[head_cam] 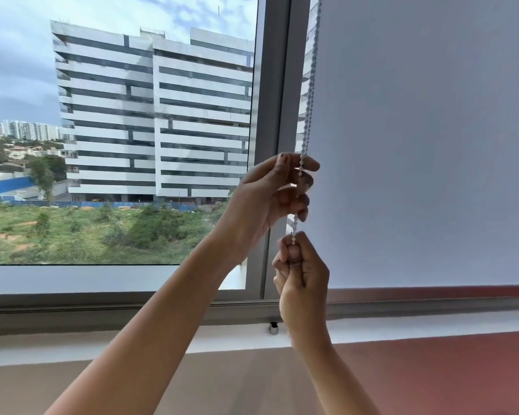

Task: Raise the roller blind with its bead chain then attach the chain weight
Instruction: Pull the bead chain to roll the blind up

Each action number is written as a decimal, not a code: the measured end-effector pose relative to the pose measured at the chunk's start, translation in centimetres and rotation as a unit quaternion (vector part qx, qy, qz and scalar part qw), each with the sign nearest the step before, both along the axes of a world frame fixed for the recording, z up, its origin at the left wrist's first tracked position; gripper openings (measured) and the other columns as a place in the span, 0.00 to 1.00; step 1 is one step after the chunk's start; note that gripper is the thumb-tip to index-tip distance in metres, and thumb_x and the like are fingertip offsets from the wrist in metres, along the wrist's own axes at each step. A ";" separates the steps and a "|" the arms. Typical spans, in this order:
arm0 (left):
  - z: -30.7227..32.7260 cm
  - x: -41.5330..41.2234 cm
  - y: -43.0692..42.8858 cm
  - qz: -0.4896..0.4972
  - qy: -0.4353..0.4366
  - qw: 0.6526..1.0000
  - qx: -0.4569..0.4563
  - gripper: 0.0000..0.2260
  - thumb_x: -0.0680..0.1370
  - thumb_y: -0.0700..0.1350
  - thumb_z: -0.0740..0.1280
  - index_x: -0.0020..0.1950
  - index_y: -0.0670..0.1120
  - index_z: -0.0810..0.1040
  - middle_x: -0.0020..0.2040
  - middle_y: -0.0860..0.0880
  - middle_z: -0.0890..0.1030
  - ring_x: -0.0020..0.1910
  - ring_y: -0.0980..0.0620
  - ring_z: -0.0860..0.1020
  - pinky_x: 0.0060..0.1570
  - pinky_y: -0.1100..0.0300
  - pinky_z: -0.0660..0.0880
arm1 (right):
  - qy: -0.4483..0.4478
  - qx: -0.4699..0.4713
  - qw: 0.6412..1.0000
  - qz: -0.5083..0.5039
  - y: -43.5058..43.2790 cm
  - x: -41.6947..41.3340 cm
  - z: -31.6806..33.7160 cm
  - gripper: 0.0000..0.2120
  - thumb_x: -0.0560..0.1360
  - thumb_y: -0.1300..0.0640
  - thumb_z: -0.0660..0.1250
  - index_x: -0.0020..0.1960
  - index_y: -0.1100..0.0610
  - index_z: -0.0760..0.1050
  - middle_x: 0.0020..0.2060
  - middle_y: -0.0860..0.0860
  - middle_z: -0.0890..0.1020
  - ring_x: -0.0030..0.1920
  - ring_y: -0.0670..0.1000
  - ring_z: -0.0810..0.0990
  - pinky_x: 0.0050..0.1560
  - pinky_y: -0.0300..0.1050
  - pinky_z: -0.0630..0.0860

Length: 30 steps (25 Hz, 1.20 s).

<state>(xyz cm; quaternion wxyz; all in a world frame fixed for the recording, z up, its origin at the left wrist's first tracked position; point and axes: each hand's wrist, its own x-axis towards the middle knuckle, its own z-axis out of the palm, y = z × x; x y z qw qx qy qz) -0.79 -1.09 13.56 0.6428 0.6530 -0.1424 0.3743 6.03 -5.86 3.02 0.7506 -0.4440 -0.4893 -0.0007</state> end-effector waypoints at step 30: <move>-13.0 2.1 -0.2 0.222 0.021 0.975 -0.016 0.21 0.78 0.53 0.53 0.25 0.54 0.60 0.23 0.58 0.58 0.21 0.60 0.55 0.21 0.70 0.55 | -0.056 -0.038 0.994 0.086 -0.5 1.3 10.2 0.16 0.84 0.61 0.49 0.65 0.66 0.69 0.56 0.59 0.81 0.43 0.54 0.81 0.42 0.45 0.78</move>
